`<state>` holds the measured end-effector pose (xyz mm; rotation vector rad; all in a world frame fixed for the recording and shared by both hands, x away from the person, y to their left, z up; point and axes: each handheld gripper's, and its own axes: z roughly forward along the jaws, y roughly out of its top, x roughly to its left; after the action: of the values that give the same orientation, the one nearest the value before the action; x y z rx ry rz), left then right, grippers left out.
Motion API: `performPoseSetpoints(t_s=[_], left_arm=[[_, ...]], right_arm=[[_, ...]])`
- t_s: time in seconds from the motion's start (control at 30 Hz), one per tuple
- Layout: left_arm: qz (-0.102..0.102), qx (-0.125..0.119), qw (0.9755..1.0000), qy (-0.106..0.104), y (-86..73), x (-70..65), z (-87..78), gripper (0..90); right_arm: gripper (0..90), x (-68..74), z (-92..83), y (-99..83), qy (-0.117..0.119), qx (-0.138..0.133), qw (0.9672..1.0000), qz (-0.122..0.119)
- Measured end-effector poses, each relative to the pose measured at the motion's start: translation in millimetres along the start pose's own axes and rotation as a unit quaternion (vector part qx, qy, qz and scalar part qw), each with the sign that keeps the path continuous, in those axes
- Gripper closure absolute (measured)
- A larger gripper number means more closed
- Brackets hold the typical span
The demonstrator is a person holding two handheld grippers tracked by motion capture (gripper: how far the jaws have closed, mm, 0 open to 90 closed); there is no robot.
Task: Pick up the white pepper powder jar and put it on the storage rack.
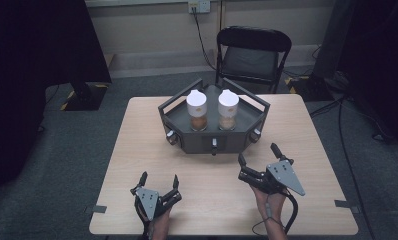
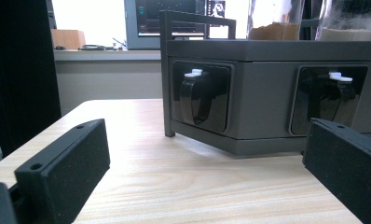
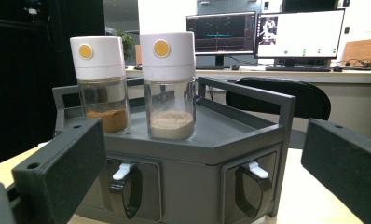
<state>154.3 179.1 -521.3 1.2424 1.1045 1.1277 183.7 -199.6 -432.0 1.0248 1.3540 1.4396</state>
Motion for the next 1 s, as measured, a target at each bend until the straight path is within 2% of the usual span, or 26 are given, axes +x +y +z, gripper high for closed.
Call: performPoseSetpoints(t_s=[0.7,1.0], left_arm=[[0.000,0.000,1.0000,0.000,-0.2,0.0,0.0,0.0],[0.000,0.000,1.0000,0.000,-0.2,0.0,0.0,0.0]], right_arm=[[0.0,6.7,-18.8,-29.9,-0.023,0.001,0.9997,-0.011],[0.0,11.5,-26.5,-50.2,-0.031,-0.001,0.9994,-0.014]])
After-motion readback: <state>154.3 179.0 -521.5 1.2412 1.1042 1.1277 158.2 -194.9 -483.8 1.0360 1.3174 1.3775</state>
